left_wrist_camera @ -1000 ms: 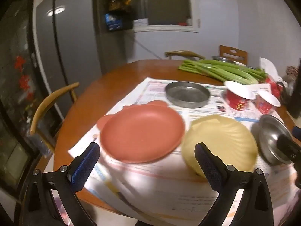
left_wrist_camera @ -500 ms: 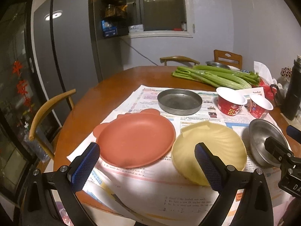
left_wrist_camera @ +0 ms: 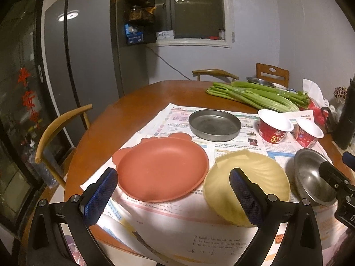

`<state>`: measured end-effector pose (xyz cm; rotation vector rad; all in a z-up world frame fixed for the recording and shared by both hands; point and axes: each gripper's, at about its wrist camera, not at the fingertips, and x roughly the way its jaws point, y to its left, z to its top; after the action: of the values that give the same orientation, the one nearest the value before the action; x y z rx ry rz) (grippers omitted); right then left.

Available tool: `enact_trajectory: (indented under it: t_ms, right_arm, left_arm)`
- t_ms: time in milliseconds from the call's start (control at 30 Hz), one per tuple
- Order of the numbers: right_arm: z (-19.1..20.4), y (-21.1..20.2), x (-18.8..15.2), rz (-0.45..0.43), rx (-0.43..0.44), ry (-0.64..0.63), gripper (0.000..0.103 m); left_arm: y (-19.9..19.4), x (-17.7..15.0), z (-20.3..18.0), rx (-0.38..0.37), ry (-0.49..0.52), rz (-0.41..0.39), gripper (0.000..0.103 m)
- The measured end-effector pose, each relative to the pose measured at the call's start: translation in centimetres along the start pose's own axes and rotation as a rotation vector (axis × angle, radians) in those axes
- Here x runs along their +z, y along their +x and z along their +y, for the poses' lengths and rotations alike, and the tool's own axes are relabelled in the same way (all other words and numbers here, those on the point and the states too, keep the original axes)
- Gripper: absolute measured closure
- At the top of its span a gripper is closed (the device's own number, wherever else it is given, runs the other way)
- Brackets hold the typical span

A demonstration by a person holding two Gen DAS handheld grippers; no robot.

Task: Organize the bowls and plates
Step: 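Move the left tool toward the rim of the orange plate, then close the left tool on the orange plate rim and lift it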

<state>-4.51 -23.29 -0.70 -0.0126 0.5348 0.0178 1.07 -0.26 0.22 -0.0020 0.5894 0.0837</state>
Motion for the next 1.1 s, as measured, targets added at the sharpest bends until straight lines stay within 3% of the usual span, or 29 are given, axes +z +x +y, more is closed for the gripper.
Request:
enact_trajectory:
  t_ms: [533, 667, 833, 933, 1100]
  right_arm:
    - [-0.5, 0.9, -0.3, 0.042, 0.057, 0.054, 0.013]
    - [-0.7, 1.5, 0.2, 0.062, 0.138, 0.085, 0.013]
    - [1.5, 2.6, 1.1, 0.102, 0.137, -0.005, 0.013]
    - [3.3, 3.4, 2.3, 0.123, 0.195, -0.040, 0.013]
    - [6.7, 5.5, 4.5, 0.148, 0.221, -0.118, 0.013]
  left_arm:
    - [0.7, 0.0, 1.0, 0.037, -0.028, -0.006, 0.002]
    - [0.9, 0.4, 2.5, 0.074, -0.049, -0.008, 0.002]
    - [1.8, 1.1, 5.2, 0.112, -0.101, 0.011, 0.002]
    - [2.7, 1.7, 6.6, 0.129, -0.130, 0.024, 0.002]
    - [4.5, 2.5, 6.9, 0.127, -0.107, 0.071, 0.002]
